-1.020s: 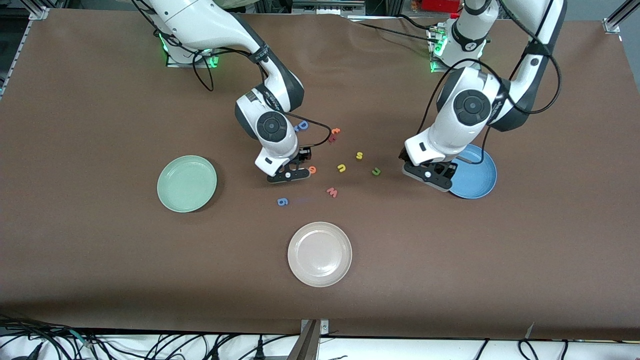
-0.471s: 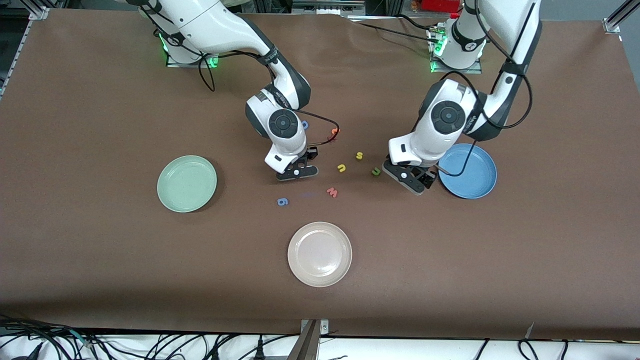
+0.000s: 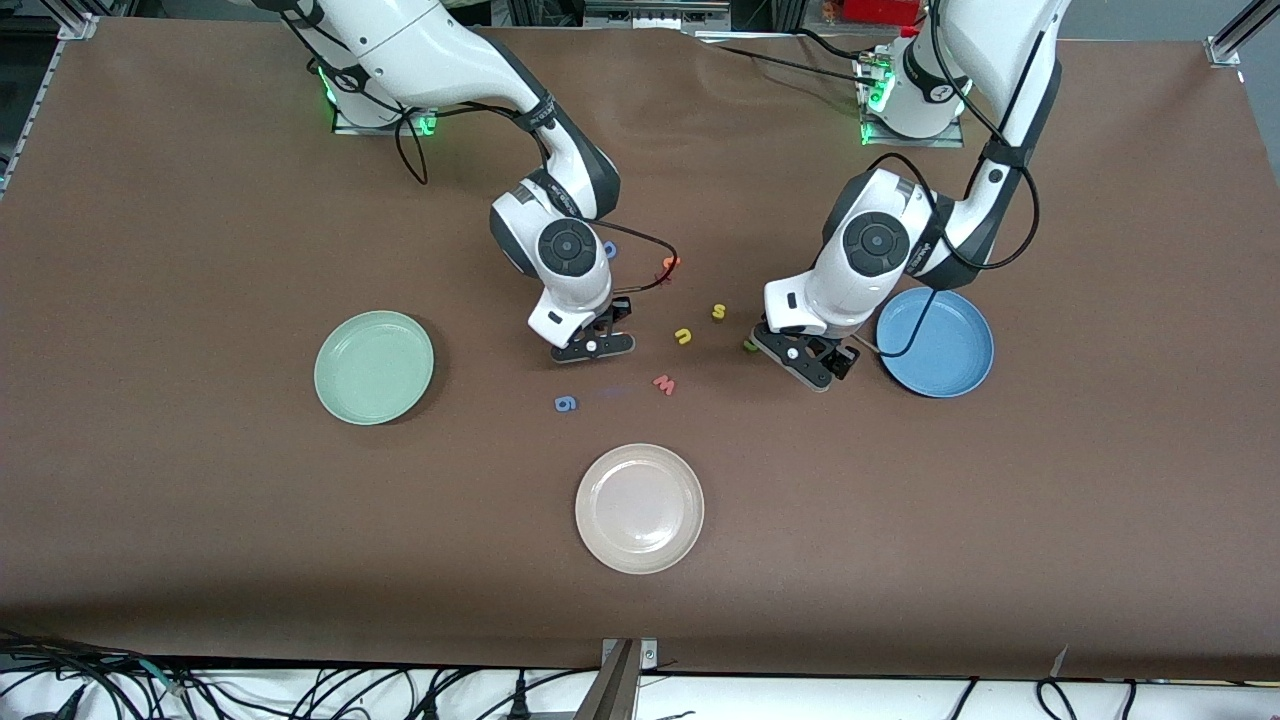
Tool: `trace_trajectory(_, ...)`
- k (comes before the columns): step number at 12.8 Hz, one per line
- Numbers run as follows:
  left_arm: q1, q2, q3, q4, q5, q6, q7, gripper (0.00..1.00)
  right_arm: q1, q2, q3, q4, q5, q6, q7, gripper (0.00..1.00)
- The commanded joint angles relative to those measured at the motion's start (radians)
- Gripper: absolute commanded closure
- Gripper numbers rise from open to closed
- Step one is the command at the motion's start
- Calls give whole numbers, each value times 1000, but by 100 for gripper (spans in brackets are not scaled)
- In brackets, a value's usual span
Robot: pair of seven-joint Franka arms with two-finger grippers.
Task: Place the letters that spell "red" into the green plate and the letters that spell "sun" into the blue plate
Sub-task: 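Drop the teal letter onto the green plate with the right gripper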
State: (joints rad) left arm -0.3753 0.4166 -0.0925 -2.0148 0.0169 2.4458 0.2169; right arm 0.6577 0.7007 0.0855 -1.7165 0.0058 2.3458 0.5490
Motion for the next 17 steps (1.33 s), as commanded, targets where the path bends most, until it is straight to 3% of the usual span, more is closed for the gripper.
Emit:
trace_trajectory(1, -30, 54, 11, 19, -48, 27, 24, 9, 8, -3, -10, 5, -15, 3, 3, 100)
trace_trajectory(8, -83, 106, 11, 19, -109, 42, -65, 8, -35, -138, -163, 23, -6, -239, -312, 100)
trace_trajectory(11, -96, 125, 11, 18, -111, 64, -79, 9, -36, -179, -283, -1, -6, -333, -553, 100)
trace_trajectory(12, -97, 131, 11, 19, -111, 65, -79, 13, -36, -185, -320, -14, -6, -347, -608, 100)
trace_trajectory(13, -99, 136, 11, 18, -109, 73, -79, 18, -36, -191, -357, -43, -6, -346, -648, 100)
trace_trajectory(15, -103, 139, 11, 18, -111, 81, -80, 18, -38, -191, -424, -112, -3, -300, -742, 100)
trace_trajectory(17, -108, 149, 11, 19, -111, 94, -82, 21, -43, -188, -435, -199, -3, -203, -756, 100)
